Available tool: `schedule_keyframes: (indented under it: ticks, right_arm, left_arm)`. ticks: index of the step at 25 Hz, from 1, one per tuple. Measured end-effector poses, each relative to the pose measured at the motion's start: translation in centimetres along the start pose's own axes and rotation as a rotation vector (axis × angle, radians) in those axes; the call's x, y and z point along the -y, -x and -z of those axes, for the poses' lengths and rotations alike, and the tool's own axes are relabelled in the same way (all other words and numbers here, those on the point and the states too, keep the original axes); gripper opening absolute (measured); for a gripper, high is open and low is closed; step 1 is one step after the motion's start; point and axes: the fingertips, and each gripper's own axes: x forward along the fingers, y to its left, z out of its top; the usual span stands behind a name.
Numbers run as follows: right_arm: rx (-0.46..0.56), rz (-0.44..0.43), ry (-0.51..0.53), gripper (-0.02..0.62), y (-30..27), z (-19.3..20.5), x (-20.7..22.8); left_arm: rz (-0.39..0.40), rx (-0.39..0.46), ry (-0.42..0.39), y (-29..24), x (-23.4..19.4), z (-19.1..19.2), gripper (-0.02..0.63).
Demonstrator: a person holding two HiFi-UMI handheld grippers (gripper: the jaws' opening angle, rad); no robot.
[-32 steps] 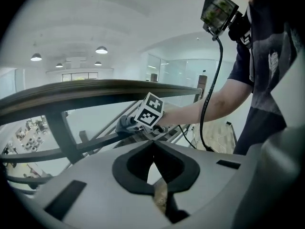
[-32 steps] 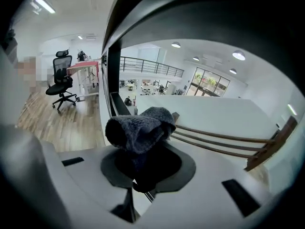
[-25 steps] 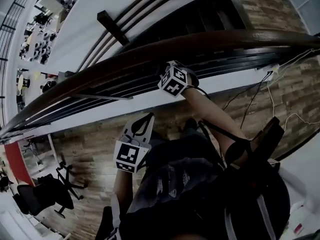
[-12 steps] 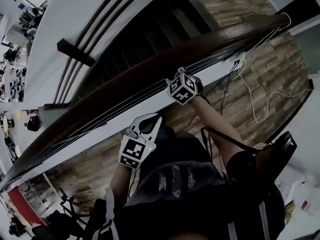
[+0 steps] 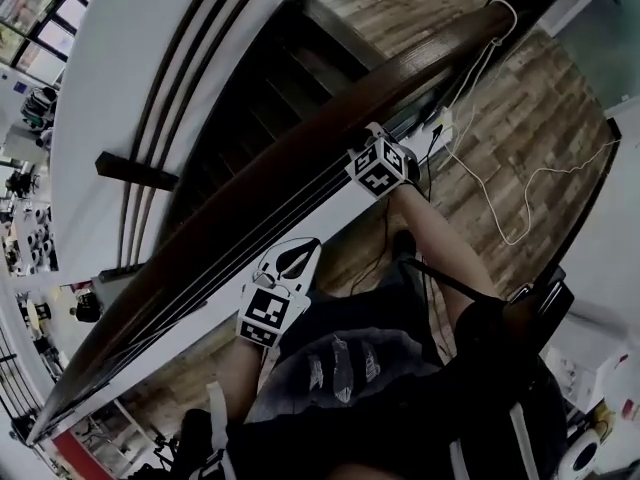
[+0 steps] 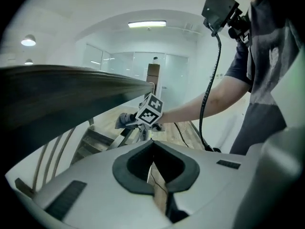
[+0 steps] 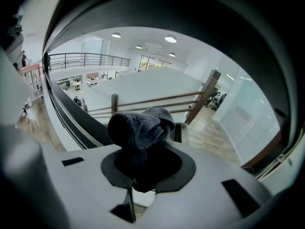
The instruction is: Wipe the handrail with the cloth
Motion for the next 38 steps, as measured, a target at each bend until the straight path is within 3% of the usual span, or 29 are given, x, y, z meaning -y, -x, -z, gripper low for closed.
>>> schedule_keyframes:
  ticks: [5, 9, 13, 18, 23, 25, 29, 32, 35, 38]
  right_arm:
    - [0.012, 0.028, -0.046, 0.055, 1.0, 6.3, 13.9]
    - [0.038, 0.066, -0.057, 0.055, 2.0, 10.2, 21.2]
    - [0.016, 0.113, -0.058, 0.055, 2.1, 12.5, 27.5]
    - [0.002, 0.135, -0.019, 0.055, 2.5, 14.0, 32.1]
    - [0.015, 0.125, -0.029, 0.055, 2.7, 13.9, 31.7]
    - [0.066, 0.067, -0.046, 0.055, 4.3, 12.5, 30.1]
    - [0.197, -0.131, -0.037, 0.055, 9.2, 9.3, 23.4]
    - [0.307, -0.337, -0.108, 0.055, 13.2, 7.4, 17.5]
    - [0.492, -0.565, -0.198, 0.054, 19.2, 2.9, 12.2]
    - [0.615, -0.72, -0.251, 0.052, 24.4, -1.1, 9.2]
  left_arm:
    - [-0.138, -0.022, 0.057, -8.4, 1.9, -5.7, 0.008]
    - [-0.143, -0.035, 0.131, -12.9, 6.0, -8.3, 0.008]
    - [-0.171, -0.113, 0.113, -15.2, 8.1, -9.3, 0.008]
    - [-0.22, -0.143, 0.072, -16.8, 8.0, -10.8, 0.008]
    - [-0.233, -0.143, 0.064, -18.1, 9.2, -11.9, 0.008]
    - [-0.248, -0.132, 0.066, -17.9, 9.4, -12.1, 0.008]
    - [-0.3, -0.088, 0.089, -16.8, 9.3, -12.7, 0.008]
    - [-0.334, -0.056, 0.094, -16.0, 9.4, -13.5, 0.008]
    - [-0.361, -0.026, 0.078, -14.0, 9.0, -14.8, 0.008]
    - [-0.411, 0.036, 0.062, -11.5, 8.0, -16.9, 0.008]
